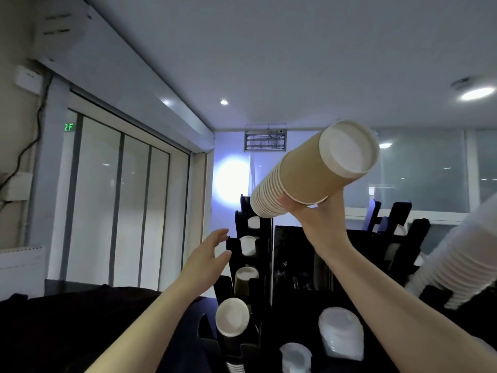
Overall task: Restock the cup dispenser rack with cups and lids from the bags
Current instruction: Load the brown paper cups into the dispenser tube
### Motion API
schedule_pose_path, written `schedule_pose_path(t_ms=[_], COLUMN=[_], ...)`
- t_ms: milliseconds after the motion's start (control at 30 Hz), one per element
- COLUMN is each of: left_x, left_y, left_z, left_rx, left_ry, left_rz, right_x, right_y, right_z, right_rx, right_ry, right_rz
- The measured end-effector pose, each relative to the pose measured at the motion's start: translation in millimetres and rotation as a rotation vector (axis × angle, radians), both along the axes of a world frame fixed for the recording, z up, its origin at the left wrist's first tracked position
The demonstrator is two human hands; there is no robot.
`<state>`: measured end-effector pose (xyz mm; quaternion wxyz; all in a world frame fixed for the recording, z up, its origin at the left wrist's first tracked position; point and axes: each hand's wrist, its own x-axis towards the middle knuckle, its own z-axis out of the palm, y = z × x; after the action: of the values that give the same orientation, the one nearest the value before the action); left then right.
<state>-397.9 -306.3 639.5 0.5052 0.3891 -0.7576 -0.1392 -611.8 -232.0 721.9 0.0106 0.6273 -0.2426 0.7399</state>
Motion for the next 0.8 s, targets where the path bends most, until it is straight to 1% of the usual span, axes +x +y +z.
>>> schedule_pose_path(t_ms=[167,333,500,567,633,700,800], left_x=[0.5,-9.5,-24.8,-31.5,-36.4,-38.1,-39.2], left_y=[-18.0,-39.7,-63.8,-68.8,-70.2,-71.4,-73.5], left_z=[8.6,19.5,22.7,19.3,13.4,6.3,0.8], left_rx=[0.019,-0.005,0.041,0.069,0.075,0.045,0.002], left_ry=[-0.024,-0.122,-0.202,-0.270,-0.389,-0.503,-0.596], left_rz=[0.003,0.006,-0.024,-0.041,-0.023,0.020,0.071], right_x=[2.4,9.3,18.1,21.3,23.3,25.8,29.7], right_y=[-22.3,-48.4,-80.8,-94.0,-106.8,-119.3,-135.7], right_z=[27.9,36.0,48.8,55.7,63.3,70.4,75.1], right_rx=[0.020,0.071,0.116,0.155,0.199,0.245,0.285], right_ry=[-0.048,-0.065,-0.009,0.021,0.065,0.106,0.129], right_rz=[0.028,0.009,-0.045,-0.072,-0.089,-0.086,-0.076])
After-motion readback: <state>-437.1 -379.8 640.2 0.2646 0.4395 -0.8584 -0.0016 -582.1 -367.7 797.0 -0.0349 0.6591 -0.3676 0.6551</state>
